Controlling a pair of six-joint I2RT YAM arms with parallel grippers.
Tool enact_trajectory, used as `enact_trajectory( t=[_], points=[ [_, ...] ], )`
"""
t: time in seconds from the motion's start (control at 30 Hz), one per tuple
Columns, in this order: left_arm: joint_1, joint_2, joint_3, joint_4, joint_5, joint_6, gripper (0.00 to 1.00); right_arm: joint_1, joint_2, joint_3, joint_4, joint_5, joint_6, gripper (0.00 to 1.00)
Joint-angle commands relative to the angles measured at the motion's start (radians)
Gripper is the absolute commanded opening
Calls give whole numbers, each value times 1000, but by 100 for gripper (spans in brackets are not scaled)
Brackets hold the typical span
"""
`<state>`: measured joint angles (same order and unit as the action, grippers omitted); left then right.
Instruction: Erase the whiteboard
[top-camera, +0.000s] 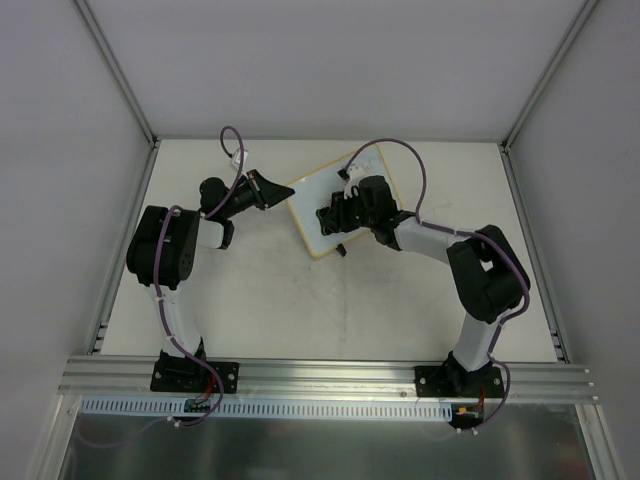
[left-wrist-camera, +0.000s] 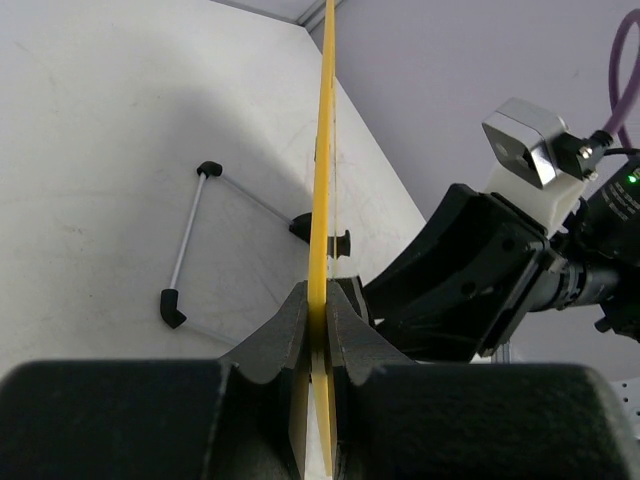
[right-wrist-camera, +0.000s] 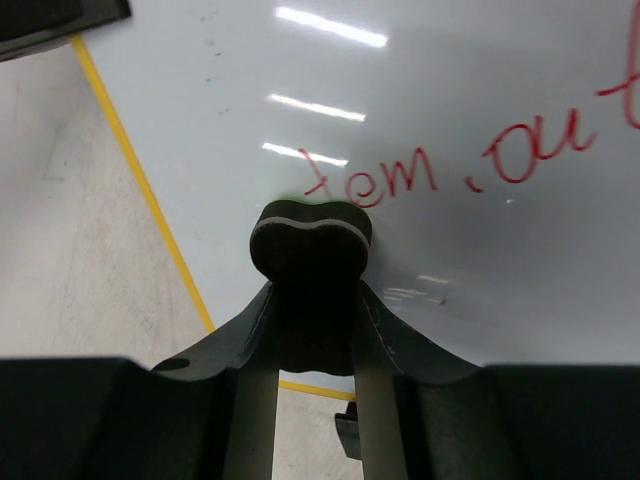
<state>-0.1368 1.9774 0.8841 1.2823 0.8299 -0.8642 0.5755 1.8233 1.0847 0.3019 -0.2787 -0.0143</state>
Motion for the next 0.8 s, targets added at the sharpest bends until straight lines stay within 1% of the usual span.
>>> enact_trajectory(
  t=[0.0,0.13,0.17,0.27,0.37,0.63,0.77],
  points=[
    [-17,-19,15,84,84,34,0,-106,47,-43,-20,203,-35,0],
    [-17,-19,15,83,86,36,0,-147,42,-58,-20,219,-23,0],
    [-17,-20,15,81,87,37,0,-176,41,-66,-20,216,-13,0],
    [-17,-17,15,81,86,37,0,-244,42,-81,-14,178,48,0],
    [-17,-17,16,81,86,37,0,-279,31,-100,-14,167,63,0],
    [-17,-17,16,81,89,36,0,-279,22,-94,-21,173,62,0],
    [-17,-17,16,83,89,34,0,-233,24,-49,-73,222,24,0]
  ],
)
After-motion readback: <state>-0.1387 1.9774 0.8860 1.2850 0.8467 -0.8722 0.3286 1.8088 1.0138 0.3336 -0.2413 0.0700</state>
